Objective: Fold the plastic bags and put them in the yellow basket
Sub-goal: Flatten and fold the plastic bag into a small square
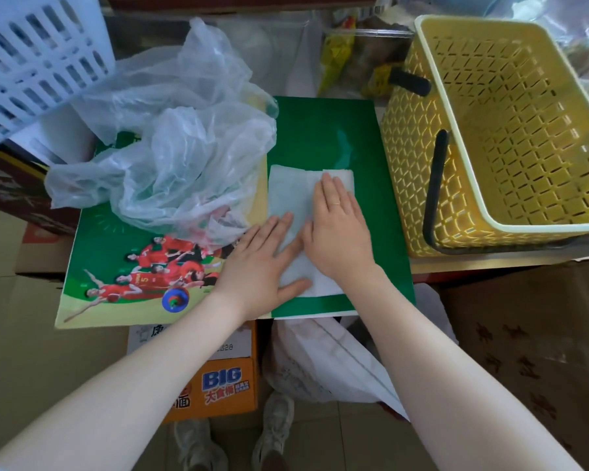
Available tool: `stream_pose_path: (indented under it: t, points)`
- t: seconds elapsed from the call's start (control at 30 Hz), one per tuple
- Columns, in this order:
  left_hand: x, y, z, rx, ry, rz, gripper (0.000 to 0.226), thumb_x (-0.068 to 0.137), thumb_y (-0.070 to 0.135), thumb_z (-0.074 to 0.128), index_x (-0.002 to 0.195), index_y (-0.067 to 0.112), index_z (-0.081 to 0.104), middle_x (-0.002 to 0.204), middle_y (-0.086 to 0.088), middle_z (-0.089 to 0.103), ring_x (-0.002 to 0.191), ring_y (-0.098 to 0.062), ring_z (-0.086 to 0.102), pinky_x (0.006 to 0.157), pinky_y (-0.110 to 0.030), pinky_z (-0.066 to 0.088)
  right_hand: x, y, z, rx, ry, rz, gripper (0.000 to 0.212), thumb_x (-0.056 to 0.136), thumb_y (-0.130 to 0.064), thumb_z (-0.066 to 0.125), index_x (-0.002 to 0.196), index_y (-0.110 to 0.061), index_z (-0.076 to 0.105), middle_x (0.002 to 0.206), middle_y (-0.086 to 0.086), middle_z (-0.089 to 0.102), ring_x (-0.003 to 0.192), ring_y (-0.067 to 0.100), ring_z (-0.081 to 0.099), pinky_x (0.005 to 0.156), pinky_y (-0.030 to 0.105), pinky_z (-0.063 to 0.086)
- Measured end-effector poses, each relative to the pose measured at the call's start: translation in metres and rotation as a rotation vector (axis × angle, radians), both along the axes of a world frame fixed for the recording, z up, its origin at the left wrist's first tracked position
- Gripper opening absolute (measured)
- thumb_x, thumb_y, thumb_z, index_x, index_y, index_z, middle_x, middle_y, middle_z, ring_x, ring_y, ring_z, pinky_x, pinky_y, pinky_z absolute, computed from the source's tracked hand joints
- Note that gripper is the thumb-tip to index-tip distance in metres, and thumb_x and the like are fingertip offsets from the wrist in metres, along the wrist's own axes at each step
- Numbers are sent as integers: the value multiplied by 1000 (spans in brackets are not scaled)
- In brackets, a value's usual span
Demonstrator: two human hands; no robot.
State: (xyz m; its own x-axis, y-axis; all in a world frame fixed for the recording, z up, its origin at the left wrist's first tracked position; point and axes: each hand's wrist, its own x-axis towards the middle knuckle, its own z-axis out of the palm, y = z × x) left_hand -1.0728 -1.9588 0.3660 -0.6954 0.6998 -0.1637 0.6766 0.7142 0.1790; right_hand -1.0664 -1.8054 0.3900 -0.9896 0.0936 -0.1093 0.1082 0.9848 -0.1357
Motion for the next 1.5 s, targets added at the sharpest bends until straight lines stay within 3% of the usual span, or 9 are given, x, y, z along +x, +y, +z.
stream_pose_path:
  t: [0.13,0.37,0.53,0.67,0.9,1.07,1.2,1.3,1.5]
  points:
    - [2,0,1,-16,14,30,89,72,72,2,146,25,-9,156,-2,-10,143,-17,-8,108,-28,-15,-17,10,-25,-64,-168,-75,63,99,-42,21,149,-11,-1,159,4,-6,145,16,-5,117,34,-2]
    - [2,0,-2,-24,8,70,100,71,80,15,147,19,-11,154,-4,-18,141,-16,-15,110,-30,-15,-38,23,-24,-15,-180,-155,64,99,-42,18,149,-9,-5,158,5,-8,145,18,-6,117,38,-4]
    - [2,0,-1,-8,2,77,105,67,84,18,147,20,-11,154,-5,-19,141,-16,-16,111,-31,-14,16,2,-10,-24,122,-26,68,95,-44,22,147,0,14,156,16,11,145,27,12,115,35,6]
    - [2,1,-1,-22,16,83,112,61,85,9,148,16,-6,155,-6,-13,142,-16,-10,110,-30,-12,41,0,-27,-60,-73,-29,75,88,-52,3,149,-8,0,158,7,-2,146,19,-1,114,29,-5]
    - [1,-3,6,-43,-51,54,103,77,78,32,146,15,-12,152,-3,-23,141,-16,-16,111,-30,-12,49,25,-24,-24,-116,-123,60,100,-40,21,150,-14,-1,158,5,-9,146,19,-4,116,38,-1]
    - [12,-21,11,56,-1,-5,84,84,63,26,146,9,18,151,-1,-14,142,-20,-1,113,-36,0,77,34,-12,65,192,153,47,87,-31,40,121,-4,57,136,20,48,125,32,39,98,47,42]
    - [19,-26,14,101,-57,-41,62,85,46,47,127,0,51,139,-18,44,126,-37,43,102,-49,34,93,39,-4,-1,111,427,48,83,-38,44,113,-6,62,120,11,60,106,29,61,81,38,53]
    - [15,-27,18,135,-58,-27,63,81,39,65,130,3,49,140,-15,43,128,-32,40,104,-43,33,87,48,-4,61,100,461,45,80,-31,48,110,-1,64,118,13,63,101,28,65,73,36,58]
    - [9,-29,18,148,-71,-31,75,75,49,68,134,9,44,145,-10,35,131,-28,33,107,-38,27,83,48,-8,91,162,495,33,68,5,49,96,5,66,103,21,68,90,35,68,61,41,59]
